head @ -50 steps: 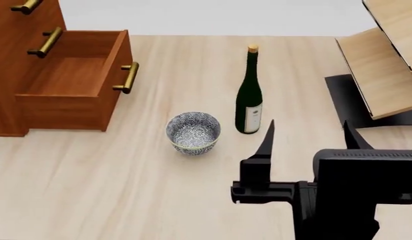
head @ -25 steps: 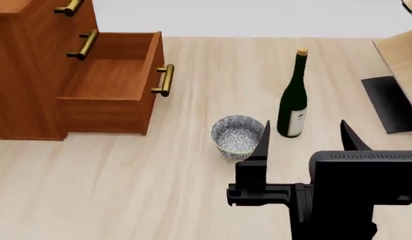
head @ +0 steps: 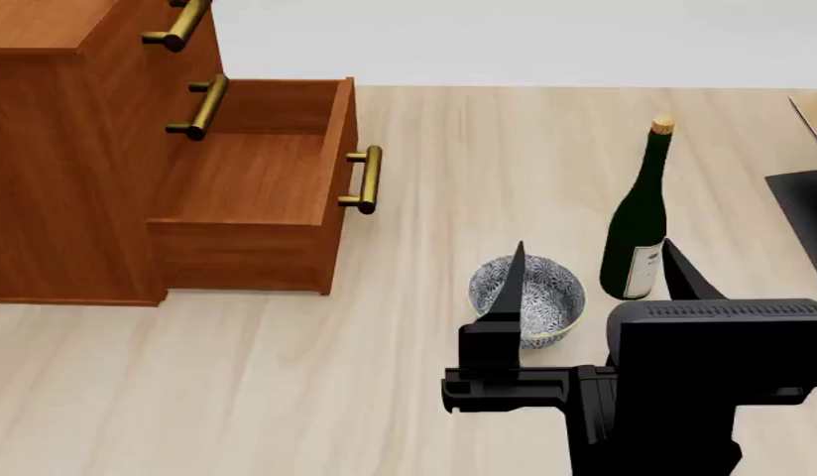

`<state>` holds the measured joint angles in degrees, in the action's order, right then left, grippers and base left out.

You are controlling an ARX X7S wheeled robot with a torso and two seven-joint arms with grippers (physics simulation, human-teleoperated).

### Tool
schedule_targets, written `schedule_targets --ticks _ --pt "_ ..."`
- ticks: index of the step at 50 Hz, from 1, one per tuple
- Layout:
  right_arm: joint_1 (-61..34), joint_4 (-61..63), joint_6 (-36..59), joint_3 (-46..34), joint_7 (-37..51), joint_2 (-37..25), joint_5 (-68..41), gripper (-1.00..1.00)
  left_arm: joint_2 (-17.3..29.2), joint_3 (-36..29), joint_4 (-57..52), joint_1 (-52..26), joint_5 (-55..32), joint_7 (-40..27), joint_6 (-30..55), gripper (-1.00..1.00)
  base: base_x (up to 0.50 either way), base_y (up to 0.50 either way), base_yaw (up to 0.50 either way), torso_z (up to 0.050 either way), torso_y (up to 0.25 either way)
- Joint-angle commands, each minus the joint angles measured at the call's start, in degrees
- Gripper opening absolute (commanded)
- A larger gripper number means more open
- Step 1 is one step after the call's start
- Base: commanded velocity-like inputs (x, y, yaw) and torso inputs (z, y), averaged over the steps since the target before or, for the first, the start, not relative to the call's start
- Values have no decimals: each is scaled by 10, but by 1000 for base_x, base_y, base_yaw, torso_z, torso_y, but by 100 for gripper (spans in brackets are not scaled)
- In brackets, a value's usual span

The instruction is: Put the wine bottle in the bottom drawer of the cabinet.

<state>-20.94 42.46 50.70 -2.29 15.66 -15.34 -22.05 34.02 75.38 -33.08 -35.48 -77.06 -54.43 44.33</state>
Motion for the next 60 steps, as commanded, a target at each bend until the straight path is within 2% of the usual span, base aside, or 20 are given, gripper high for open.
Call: schedule_targets --ticks 1,41,45,48,52,54,56,60 --pt "-2 -5 -4 2 0 0 -6 100 0 -1 -3 7 2 4 2 100 199 102 0 0 0" --pt "1 -11 -17 1 7 -6 -15 100 -2 -4 -2 16 4 8 0 100 199 86 0 0 0" --pt "-1 -10 -13 3 10 -7 -18 100 13 -15 2 4 -3 -12 2 100 199 85 0 0 0" --pt "-1 -6 -11 4 11 -7 -21 100 -1 -3 -3 17 2 7 -1 100 198 86 0 0 0" --pt "3 -6 -10 14 9 -5 -31 100 -1 -4 -5 19 5 10 -1 100 201 82 0 0 0" --pt "6 -8 -15 12 10 -7 -26 100 13 -15 -1 8 -1 -8 2 100 197 78 0 0 0" --pt "8 -11 -18 13 10 -7 -27 100 2 -5 -7 21 8 7 0 100 201 66 0 0 0" --pt "8 -10 -18 14 12 -7 -28 100 8 -11 -6 18 8 1 1 100 199 7 0 0 0"
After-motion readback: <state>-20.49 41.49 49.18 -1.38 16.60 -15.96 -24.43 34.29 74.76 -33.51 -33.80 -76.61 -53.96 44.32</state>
